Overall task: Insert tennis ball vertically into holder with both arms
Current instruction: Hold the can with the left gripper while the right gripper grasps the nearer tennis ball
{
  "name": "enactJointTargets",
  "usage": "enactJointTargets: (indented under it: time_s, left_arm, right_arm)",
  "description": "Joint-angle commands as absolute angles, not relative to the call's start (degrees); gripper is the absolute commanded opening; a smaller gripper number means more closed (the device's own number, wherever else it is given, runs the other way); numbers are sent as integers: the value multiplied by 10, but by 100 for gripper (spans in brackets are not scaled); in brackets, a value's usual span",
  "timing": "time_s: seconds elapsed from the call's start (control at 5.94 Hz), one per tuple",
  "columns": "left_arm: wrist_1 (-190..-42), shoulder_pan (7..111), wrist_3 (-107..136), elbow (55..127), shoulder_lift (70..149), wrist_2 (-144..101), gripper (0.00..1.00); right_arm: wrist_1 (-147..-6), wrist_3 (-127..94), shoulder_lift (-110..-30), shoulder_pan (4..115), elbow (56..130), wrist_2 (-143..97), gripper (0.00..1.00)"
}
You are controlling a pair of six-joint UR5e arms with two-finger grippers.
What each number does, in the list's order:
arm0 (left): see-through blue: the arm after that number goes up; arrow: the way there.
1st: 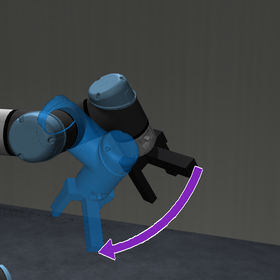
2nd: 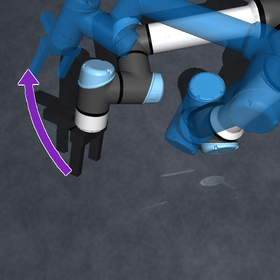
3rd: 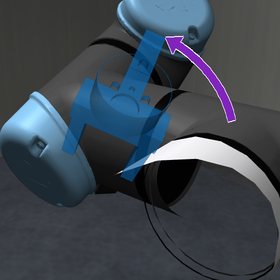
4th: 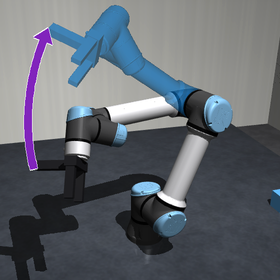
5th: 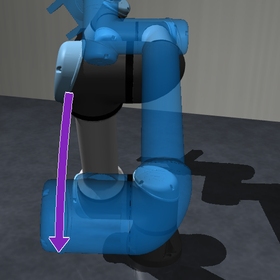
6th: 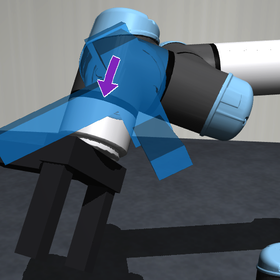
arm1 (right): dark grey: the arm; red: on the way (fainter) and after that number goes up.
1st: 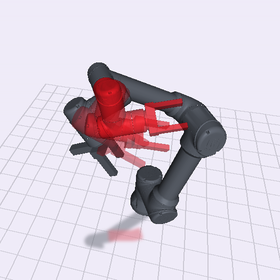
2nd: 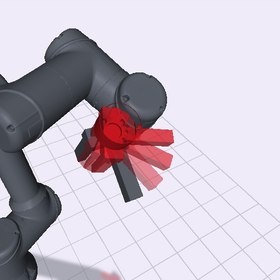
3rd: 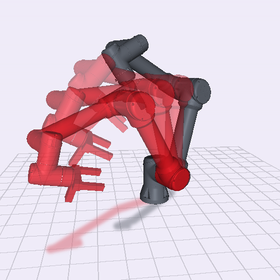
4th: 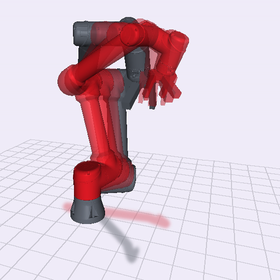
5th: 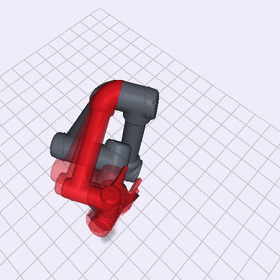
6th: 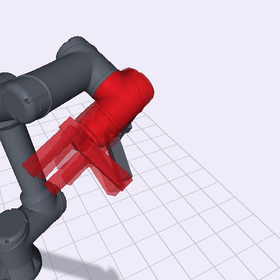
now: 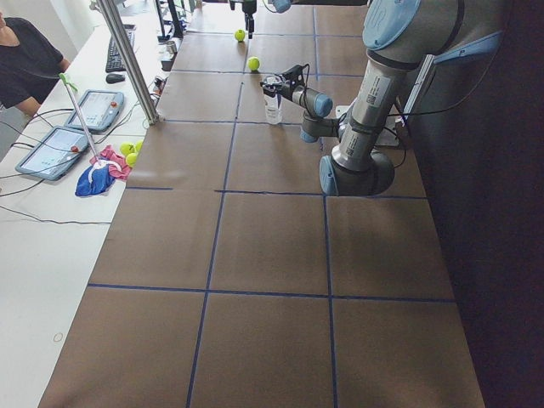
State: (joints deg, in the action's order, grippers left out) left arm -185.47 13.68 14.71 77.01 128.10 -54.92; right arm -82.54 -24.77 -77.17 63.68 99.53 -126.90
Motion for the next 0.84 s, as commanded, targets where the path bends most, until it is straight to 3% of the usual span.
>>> enactJointTargets:
  time_s: [0.0,0.67]
  left_arm:
    - [-1852,136,146,770,1281,-550,87]
    - [-1853,122,147,770,1281,-546,93]
  right_arm:
    - [-825,-248,-772,636,996,-1268,100]
    - [-825,-249,-771,602,986,-1267,100]
